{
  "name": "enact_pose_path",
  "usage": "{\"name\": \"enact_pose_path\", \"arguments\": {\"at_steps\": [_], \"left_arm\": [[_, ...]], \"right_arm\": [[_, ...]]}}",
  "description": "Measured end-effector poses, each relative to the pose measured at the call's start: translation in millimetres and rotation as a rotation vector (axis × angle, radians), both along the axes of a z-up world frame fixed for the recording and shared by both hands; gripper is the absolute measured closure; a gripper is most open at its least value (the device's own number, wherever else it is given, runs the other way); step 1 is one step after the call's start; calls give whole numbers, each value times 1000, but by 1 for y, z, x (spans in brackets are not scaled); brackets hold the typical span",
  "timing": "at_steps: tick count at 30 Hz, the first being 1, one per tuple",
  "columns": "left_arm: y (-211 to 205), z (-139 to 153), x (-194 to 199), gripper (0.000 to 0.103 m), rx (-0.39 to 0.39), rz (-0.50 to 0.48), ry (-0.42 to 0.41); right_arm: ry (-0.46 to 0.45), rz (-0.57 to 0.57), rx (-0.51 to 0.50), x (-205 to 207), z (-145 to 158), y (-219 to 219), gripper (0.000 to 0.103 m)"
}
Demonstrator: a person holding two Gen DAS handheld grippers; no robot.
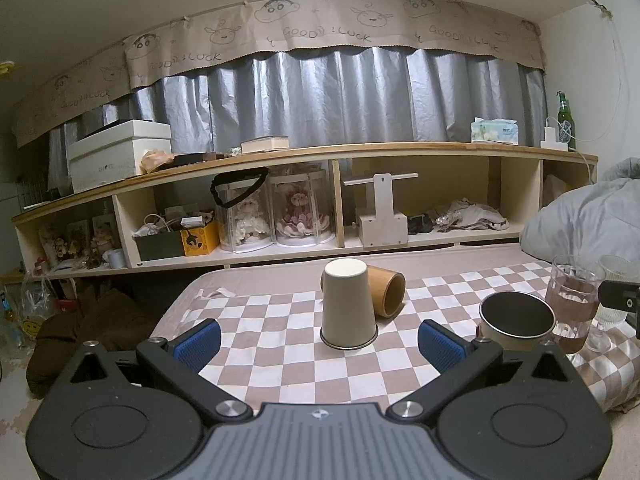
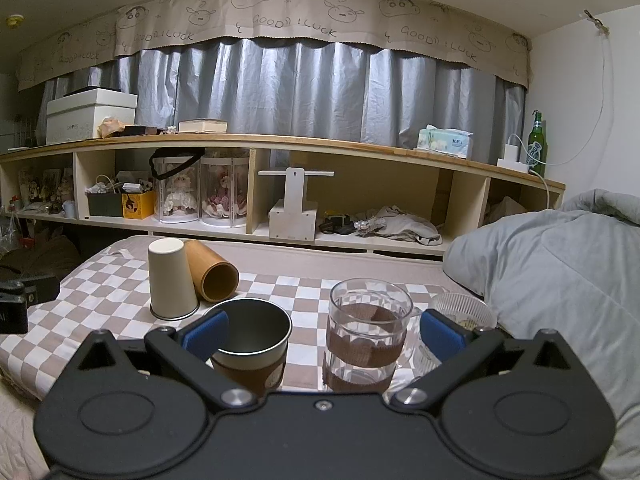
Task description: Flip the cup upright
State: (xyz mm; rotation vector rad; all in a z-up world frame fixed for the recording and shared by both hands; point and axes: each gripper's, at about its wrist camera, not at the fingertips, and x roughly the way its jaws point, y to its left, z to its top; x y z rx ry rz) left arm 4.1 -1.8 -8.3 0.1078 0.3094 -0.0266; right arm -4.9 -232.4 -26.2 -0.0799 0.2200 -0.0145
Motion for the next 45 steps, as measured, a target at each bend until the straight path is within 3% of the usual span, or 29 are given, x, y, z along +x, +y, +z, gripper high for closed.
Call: {"name": "enact_pose_path", "arguments": {"at_steps": [45], "left_arm": [[-1,-8,5,0,-2,2,19]], "right_arm": [[9,0,6,0,-1,0,0]]}}
